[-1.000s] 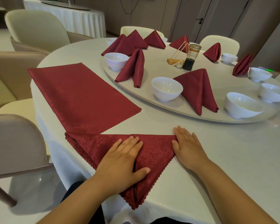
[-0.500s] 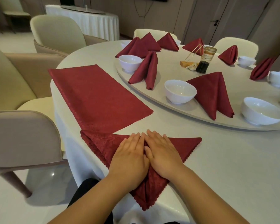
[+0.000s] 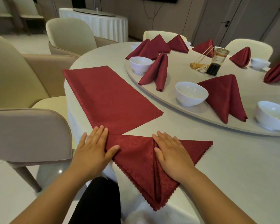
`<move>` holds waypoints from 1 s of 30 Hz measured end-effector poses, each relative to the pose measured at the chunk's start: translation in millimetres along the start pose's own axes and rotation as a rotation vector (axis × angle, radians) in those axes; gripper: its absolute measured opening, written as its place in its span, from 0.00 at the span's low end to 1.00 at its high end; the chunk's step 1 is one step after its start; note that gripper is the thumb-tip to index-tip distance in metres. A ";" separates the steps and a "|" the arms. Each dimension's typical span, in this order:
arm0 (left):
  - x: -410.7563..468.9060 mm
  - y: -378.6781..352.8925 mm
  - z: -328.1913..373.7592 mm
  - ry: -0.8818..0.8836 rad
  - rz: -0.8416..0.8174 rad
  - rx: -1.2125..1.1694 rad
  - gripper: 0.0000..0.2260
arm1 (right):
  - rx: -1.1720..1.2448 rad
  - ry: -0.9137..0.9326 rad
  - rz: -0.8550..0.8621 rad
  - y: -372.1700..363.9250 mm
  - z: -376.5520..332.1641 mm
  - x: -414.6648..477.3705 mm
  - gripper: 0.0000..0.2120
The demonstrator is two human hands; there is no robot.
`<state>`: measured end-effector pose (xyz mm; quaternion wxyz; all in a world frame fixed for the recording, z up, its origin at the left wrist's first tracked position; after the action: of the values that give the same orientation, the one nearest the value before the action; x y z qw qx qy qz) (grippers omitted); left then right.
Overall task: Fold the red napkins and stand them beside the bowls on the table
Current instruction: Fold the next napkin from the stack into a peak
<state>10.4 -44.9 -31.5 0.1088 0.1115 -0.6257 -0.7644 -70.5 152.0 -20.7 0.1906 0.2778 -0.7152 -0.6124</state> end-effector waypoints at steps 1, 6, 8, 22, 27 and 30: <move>0.7 3.4 -1.7 0.002 -0.015 -0.022 0.62 | 0.033 0.002 0.001 1.3 0.1 -0.3 0.28; 15.1 27.4 3.3 -0.177 0.129 -0.228 0.36 | 0.235 -0.036 0.157 19.4 10.2 -2.1 0.23; 22.5 35.7 10.7 -0.261 0.060 -0.376 0.20 | 0.226 -0.092 0.151 28.7 19.2 -0.4 0.23; 49.5 40.5 44.4 -0.367 -0.470 -0.146 0.06 | 0.145 -0.081 -0.284 61.3 24.3 2.4 0.06; 56.1 62.4 52.0 -0.374 -0.436 -0.098 0.16 | 0.122 -0.043 -0.097 81.0 26.0 7.9 0.04; 67.6 84.5 58.0 -0.392 -0.139 -0.096 0.09 | 0.016 -0.045 0.207 101.4 26.3 11.1 0.05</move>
<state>-69.4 -27.8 60.2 -0.0629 -0.0017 -0.5885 -0.8060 -111.8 174.9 73.4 0.2343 0.1901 -0.7490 -0.5898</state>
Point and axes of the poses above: each hand's wrist, its own x-axis towards the middle knuckle, its own y-axis out of the back of the hand, z = x × y, the point moved 1 cm from there along x, towards the middle knuckle
